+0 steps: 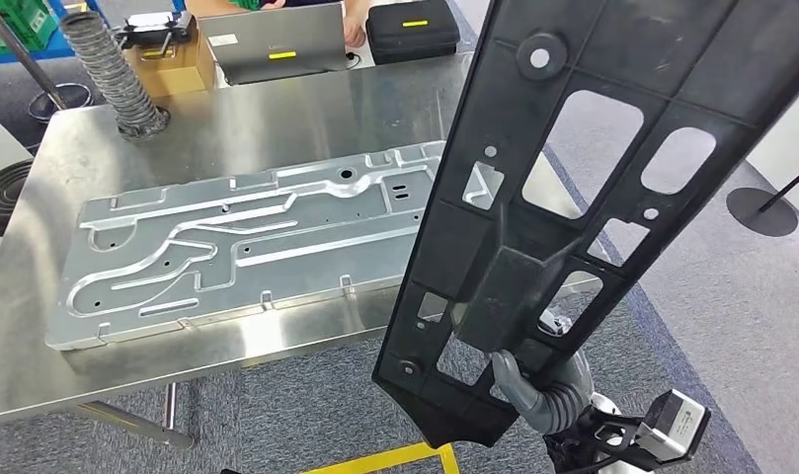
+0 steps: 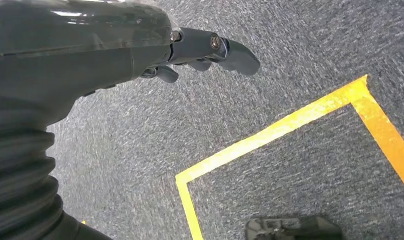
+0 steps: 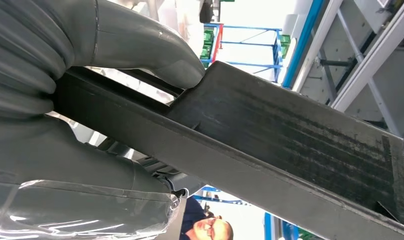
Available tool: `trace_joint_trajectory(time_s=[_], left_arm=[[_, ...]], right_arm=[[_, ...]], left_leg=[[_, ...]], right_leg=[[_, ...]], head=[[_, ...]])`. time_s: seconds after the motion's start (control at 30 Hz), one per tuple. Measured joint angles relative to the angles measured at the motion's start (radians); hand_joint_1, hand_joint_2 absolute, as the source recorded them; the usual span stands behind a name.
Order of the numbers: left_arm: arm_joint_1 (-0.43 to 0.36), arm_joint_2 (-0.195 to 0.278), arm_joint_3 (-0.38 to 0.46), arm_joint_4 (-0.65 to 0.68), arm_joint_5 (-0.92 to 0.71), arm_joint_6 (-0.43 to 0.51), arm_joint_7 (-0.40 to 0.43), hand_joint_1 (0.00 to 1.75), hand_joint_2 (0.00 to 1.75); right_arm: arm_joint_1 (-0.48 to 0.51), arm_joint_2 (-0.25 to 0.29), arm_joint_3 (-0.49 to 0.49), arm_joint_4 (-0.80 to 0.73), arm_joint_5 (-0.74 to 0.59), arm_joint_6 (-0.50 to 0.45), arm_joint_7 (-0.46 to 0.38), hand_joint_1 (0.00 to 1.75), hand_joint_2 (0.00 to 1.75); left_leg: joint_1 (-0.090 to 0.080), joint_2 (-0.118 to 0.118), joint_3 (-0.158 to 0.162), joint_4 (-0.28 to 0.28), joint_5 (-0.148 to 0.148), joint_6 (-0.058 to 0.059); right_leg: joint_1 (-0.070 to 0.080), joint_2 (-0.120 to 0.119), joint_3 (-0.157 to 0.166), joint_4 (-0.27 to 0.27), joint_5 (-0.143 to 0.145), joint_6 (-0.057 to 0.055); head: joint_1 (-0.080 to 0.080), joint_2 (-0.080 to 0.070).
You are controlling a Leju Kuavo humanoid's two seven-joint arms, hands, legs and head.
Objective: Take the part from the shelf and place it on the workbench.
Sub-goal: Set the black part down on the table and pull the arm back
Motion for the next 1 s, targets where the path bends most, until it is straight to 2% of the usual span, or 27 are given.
trace_joint_trajectory(time_s=[0.03,0.07,0.1,0.17,0.2,0.23,0.37,0.4,0.43,0.5,0.53,0.57,0.6,0.67,0.7,0.73,0.8,0.87,0.9,0.93,1.0], left_arm=[[0.002,0.000,0.001,0.000,0.001,0.000,-0.001,0.00,1.75],[0.003,0.001,0.003,0.000,0.001,0.000,-0.003,0.00,1.75],[0.004,0.001,0.004,0.000,0.001,-0.001,-0.005,0.00,1.75],[0.004,0.001,0.006,0.000,0.001,-0.002,-0.007,0.00,1.75],[0.003,0.001,0.007,0.000,0.000,-0.002,-0.007,0.00,1.75],[0.003,0.001,0.008,0.000,-0.001,-0.003,-0.008,0.00,1.75],[0.006,0.000,0.008,0.000,-0.013,-0.005,-0.008,0.00,1.75],[0.005,0.000,0.008,0.000,-0.016,-0.005,-0.008,0.00,1.75],[0.004,0.000,0.009,0.000,-0.019,-0.005,-0.008,0.00,1.75],[0.003,0.000,0.008,0.000,-0.024,-0.007,-0.008,0.00,1.75],[0.003,-0.001,0.008,0.000,-0.026,-0.008,-0.007,0.00,1.75],[0.004,-0.001,0.008,0.000,-0.029,-0.010,-0.007,0.00,1.75],[0.003,-0.001,0.008,0.000,-0.031,-0.011,-0.006,0.00,1.75],[0.002,-0.003,0.008,0.000,-0.035,-0.012,-0.006,0.00,1.75],[0.001,-0.005,0.008,0.000,-0.037,-0.013,-0.006,0.00,1.75],[-0.001,-0.006,0.008,0.000,-0.039,-0.014,-0.006,0.00,1.75],[-0.002,-0.010,0.007,0.000,-0.042,-0.016,-0.007,0.00,1.75],[-0.003,-0.011,0.006,0.000,-0.048,-0.018,-0.007,0.00,1.75],[-0.004,-0.011,0.004,0.000,-0.051,-0.018,-0.007,0.00,1.75],[-0.005,-0.011,0.002,0.000,-0.054,-0.019,-0.007,0.00,1.75],[-0.007,-0.011,-0.001,0.000,-0.057,-0.021,-0.006,0.00,1.75]], right_arm=[[0.003,0.000,0.001,0.000,0.000,0.000,-0.001,1.75,1.75],[0.006,0.000,0.001,0.000,0.000,0.000,-0.002,1.75,1.75],[0.008,0.000,0.001,0.000,0.000,0.000,-0.003,1.75,1.75],[0.011,0.000,0.001,-0.002,0.003,0.001,-0.007,1.75,1.75],[0.012,0.000,0.001,-0.003,0.006,0.001,-0.008,1.75,1.75],[0.014,0.000,0.001,-0.006,0.009,0.000,-0.009,1.75,1.75],[0.029,-0.002,0.000,-0.018,0.017,-0.005,-0.011,1.75,1.75],[0.032,-0.004,-0.002,-0.022,0.018,-0.005,-0.012,1.75,1.75],[0.034,-0.006,-0.004,-0.026,0.018,-0.005,-0.012,1.75,1.75],[0.035,-0.012,-0.010,-0.031,0.016,-0.004,-0.012,1.75,1.75],[0.035,-0.015,-0.014,-0.032,0.013,-0.004,-0.010,1.75,1.75],[0.032,-0.018,-0.019,-0.032,0.009,-0.003,-0.005,1.75,1.75],[0.025,-0.022,-0.025,-0.032,0.002,-0.002,0.002,1.75,1.75],[-0.002,-0.030,-0.040,-0.031,-0.015,0.002,0.026,1.75,1.75],[-0.021,-0.036,-0.048,-0.030,-0.026,0.004,0.041,1.75,1.75],[-0.042,-0.041,-0.055,-0.027,-0.037,0.007,0.057,1.75,1.75],[-0.081,-0.053,-0.071,-0.015,-0.059,0.012,0.085,1.75,1.75],[-0.122,-0.065,-0.087,0.005,-0.081,0.013,0.114,1.75,1.75],[-0.147,-0.072,-0.097,0.019,-0.094,0.011,0.132,1.75,1.75],[-0.175,-0.079,-0.107,0.036,-0.109,0.010,0.150,1.75,1.75],[-0.229,-0.093,-0.129,0.074,-0.137,0.010,0.183,1.75,1.75]], left_leg=[[0.003,0.000,-0.026,0.046,-0.011,-0.003],[0.005,0.000,-0.036,0.059,-0.003,-0.006],[0.007,0.000,-0.027,0.032,0.025,-0.008],[0.011,0.000,0.027,-0.090,0.097,-0.010],[0.012,0.000,0.051,-0.145,0.118,-0.006],[0.012,-0.001,0.065,-0.178,0.127,-0.001],[0.009,-0.002,0.071,-0.197,0.128,0.026],[0.010,-0.002,0.073,-0.200,0.129,0.033],[0.010,-0.001,0.074,-0.202,0.130,0.038],[0.008,0.000,0.074,-0.201,0.128,0.043],[0.006,0.000,0.074,-0.201,0.128,0.044],[0.005,0.000,0.075,-0.201,0.127,0.045],[0.003,-0.001,0.076,-0.200,0.127,0.045],[0.000,-0.002,0.079,-0.200,0.126,0.045],[-0.003,-0.002,0.079,-0.199,0.125,0.044],[-0.004,-0.002,0.079,-0.199,0.124,0.041],[-0.005,-0.001,0.077,-0.200,0.124,0.032],[-0.006,0.000,0.077,-0.198,0.120,0.022],[-0.006,0.000,0.070,-0.179,0.107,0.017],[-0.005,0.000,0.053,-0.140,0.083,0.012],[0.000,0.000,-0.007,-0.011,0.019,0.003]], right_leg=[[0.000,0.000,0.001,0.001,-0.002,0.000],[-0.001,0.001,0.002,0.003,-0.004,0.000],[-0.002,0.002,0.004,0.005,-0.007,0.002],[-0.003,0.005,0.008,0.013,-0.016,0.010],[-0.002,0.006,0.007,0.018,-0.021,0.015],[-0.001,0.006,0.005,0.023,-0.024,0.020],[0.000,0.006,-0.001,0.037,-0.036,0.040],[-0.002,0.005,-0.012,0.064,-0.054,0.045],[-0.004,0.005,-0.034,0.112,-0.081,0.049],[-0.005,0.005,-0.102,0.251,-0.144,0.054],[-0.005,0.005,-0.130,0.305,-0.159,0.054],[-0.005,0.005,-0.143,0.325,-0.155,0.053],[-0.004,0.005,-0.135,0.303,-0.132,0.050],[0.000,0.005,-0.074,0.169,-0.060,0.035],[0.004,0.004,-0.043,0.102,-0.034,0.027],[0.008,0.003,-0.023,0.057,-0.019,0.021],[0.014,0.002,-0.015,0.032,-0.015,0.016],[0.008,0.002,-0.010,0.020,-0.008,0.012],[0.004,0.001,-0.007,0.013,-0.004,0.008],[0.000,0.000,-0.005,0.008,-0.001,0.005],[0.000,-0.001,-0.004,0.006,0.000,0.002]], head=[[0.000,0.000],[0.000,0.000],[0.000,0.000],[0.000,0.000],[0.000,0.000],[0.000,0.000],[0.000,0.000],[0.000,0.000],[0.000,0.000],[0.000,0.000],[0.000,0.000],[0.000,0.000],[0.000,0.000],[0.000,0.000],[0.000,0.000],[0.000,0.000],[0.000,0.000],[0.000,0.000],[0.000,0.000],[0.000,0.000],[0.000,0.000]])
